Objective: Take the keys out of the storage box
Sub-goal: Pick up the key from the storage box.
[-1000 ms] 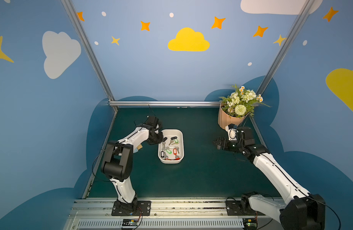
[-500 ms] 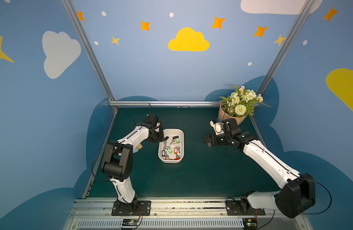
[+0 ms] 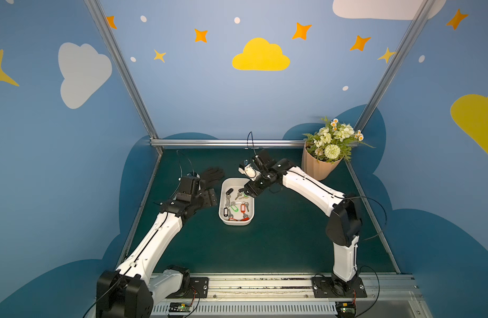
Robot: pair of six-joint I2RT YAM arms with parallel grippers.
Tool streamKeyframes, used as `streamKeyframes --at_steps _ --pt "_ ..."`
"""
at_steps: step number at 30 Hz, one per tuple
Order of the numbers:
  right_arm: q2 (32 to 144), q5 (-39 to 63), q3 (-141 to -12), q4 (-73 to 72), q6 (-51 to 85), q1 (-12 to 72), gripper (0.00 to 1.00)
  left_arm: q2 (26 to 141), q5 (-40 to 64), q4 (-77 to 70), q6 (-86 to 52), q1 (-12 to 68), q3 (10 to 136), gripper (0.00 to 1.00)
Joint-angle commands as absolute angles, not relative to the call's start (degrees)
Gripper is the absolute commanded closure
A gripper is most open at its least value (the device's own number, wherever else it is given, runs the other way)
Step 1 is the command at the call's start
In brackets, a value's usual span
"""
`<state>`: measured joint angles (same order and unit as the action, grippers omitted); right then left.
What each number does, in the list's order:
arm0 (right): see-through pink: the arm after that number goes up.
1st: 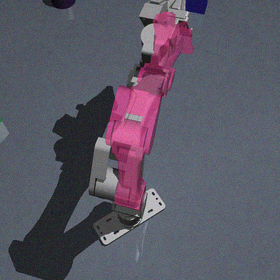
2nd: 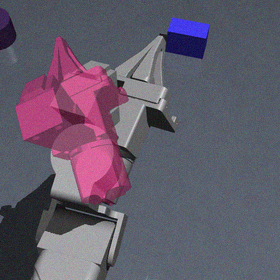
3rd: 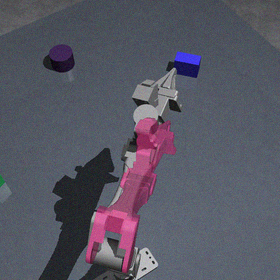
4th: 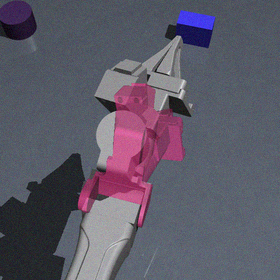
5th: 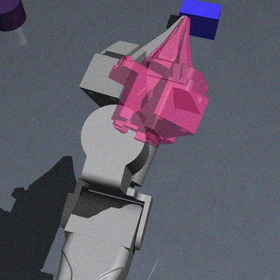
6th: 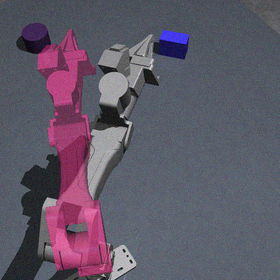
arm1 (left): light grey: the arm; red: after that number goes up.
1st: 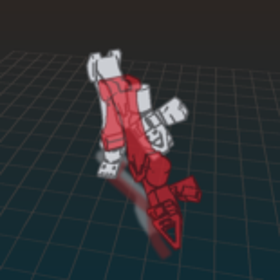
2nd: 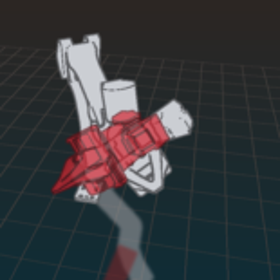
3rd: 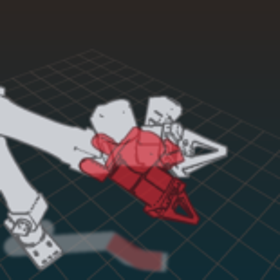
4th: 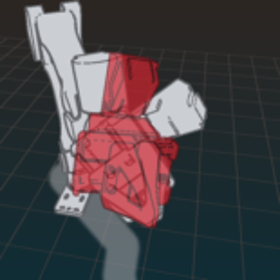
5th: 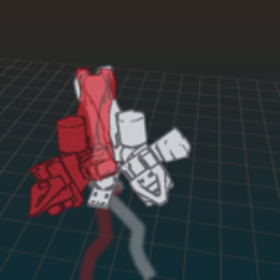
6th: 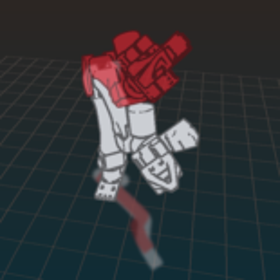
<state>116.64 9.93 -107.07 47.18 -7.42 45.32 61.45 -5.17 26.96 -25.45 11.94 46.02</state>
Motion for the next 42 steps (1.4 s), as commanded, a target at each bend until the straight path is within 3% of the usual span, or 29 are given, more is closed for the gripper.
streamKeyframes --at_steps 1,8,14,26,42 --pt "121.5 12.0 -111.2 50.9 -16.3 47.1 0.42 56.0 -10.1 24.4 -31.7 11.6 41.9 0.03" --pt "129.3 13.9 -114.5 43.4 -22.0 47.8 0.51 51.8 -13.0 24.9 -32.8 10.9 38.8 0.00" --pt "127.4 15.4 -107.9 34.4 -22.6 48.1 0.49 53.7 -12.8 24.9 -31.4 10.8 40.0 0.00" --pt "132.0 16.4 -111.3 35.2 -31.2 50.1 0.48 53.9 -13.7 24.5 -30.5 10.6 39.3 0.00" --pt "136.4 9.7 -114.2 35.4 -30.3 51.2 0.52 55.5 -12.8 24.5 -30.7 10.5 39.9 0.00"
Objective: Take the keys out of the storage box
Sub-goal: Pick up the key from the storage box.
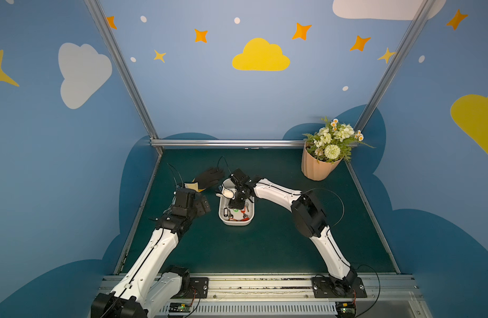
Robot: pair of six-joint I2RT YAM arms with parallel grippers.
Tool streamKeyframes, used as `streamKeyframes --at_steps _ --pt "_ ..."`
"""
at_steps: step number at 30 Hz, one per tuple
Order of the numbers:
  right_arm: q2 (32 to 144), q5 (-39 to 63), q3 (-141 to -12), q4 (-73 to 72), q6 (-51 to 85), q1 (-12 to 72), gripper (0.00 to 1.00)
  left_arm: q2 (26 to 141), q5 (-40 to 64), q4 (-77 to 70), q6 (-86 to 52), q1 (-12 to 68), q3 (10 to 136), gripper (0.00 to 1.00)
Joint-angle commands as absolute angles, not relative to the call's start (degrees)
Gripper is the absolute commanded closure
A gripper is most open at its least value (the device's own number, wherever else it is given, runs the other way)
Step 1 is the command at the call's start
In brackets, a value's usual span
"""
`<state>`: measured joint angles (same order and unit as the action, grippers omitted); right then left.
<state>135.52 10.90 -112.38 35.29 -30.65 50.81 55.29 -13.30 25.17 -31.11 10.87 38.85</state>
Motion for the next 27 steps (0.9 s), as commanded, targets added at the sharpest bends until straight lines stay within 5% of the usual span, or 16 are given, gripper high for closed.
streamKeyframes --at_steps 1,27 --pt "136.4 9.7 -114.3 35.4 -30.4 51.2 0.53 55.6 -12.7 24.5 -30.7 10.5 40.0 0.00" --pt "138.5 12.0 -115.3 34.8 -29.6 51.2 0.75 57.2 -12.5 25.4 -30.2 10.3 41.3 0.00"
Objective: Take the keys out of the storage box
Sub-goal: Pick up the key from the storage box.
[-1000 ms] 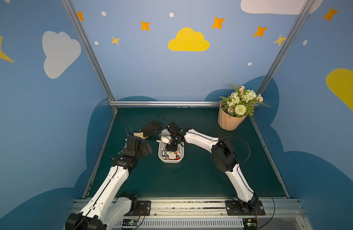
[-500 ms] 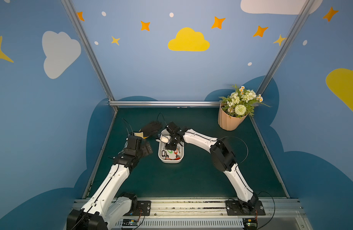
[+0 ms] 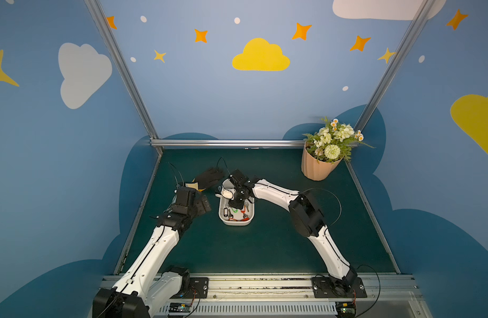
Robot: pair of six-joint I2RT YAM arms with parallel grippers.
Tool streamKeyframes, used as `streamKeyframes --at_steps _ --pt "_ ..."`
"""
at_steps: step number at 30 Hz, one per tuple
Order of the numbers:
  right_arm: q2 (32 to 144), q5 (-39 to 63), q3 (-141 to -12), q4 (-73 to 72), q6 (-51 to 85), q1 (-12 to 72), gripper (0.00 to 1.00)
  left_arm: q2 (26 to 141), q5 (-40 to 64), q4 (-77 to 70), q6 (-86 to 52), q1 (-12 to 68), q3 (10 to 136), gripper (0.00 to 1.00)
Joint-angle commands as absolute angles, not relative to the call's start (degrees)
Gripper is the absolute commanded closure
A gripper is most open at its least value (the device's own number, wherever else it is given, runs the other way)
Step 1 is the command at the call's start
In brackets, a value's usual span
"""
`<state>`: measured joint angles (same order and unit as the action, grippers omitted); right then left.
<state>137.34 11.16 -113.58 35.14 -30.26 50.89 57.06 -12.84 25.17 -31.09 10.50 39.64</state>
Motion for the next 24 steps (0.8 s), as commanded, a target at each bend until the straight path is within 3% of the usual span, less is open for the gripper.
streamKeyframes --at_steps 1,9,24 --pt "138.4 12.1 -115.4 34.8 -29.6 51.2 0.77 57.2 -12.5 25.4 -30.3 10.3 41.2 0.00" --pt "136.5 12.0 -115.1 34.4 -28.6 50.8 0.99 57.2 -12.3 25.6 -30.4 10.3 41.3 0.00" --pt "122.3 13.8 -110.4 33.1 -19.0 46.6 1.00 57.2 -12.1 25.0 -30.2 10.2 41.2 0.00"
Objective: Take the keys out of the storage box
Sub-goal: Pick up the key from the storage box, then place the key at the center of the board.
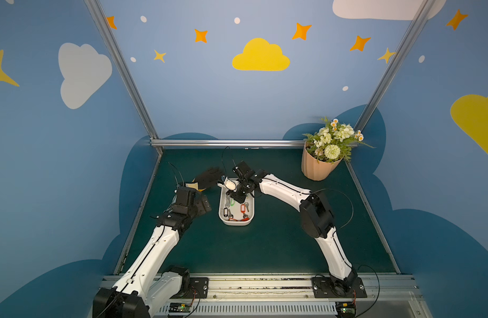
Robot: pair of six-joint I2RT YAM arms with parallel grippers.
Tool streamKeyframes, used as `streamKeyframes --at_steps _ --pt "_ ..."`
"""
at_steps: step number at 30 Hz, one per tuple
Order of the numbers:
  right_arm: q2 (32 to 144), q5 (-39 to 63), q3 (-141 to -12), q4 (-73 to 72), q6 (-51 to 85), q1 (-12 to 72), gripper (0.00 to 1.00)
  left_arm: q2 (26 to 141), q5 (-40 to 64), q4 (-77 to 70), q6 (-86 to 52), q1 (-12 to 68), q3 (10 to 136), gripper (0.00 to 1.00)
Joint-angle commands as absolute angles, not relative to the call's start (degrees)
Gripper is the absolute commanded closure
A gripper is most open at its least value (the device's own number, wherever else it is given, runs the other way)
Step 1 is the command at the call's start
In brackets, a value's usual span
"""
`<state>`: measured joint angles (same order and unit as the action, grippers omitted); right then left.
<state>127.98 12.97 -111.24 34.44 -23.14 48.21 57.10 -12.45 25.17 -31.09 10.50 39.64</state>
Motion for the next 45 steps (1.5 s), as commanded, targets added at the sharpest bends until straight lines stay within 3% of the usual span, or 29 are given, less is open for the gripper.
streamKeyframes --at_steps 1,10,20,45 --pt "121.2 13.6 -110.0 33.0 -18.0 45.7 1.00 57.1 -12.1 24.8 -30.1 10.2 41.2 0.00" --pt "114.5 7.9 -104.9 33.0 -7.9 36.2 1.00 57.3 -11.8 24.5 -29.9 10.2 41.1 0.00" --pt "120.7 6.1 -102.8 33.7 -5.8 28.8 1.00 58.1 -11.3 24.1 -29.6 10.2 41.0 0.00" --pt "137.0 6.6 -114.1 32.4 -6.8 28.1 1.00 60.6 -9.3 24.0 -29.7 10.0 41.8 0.00"
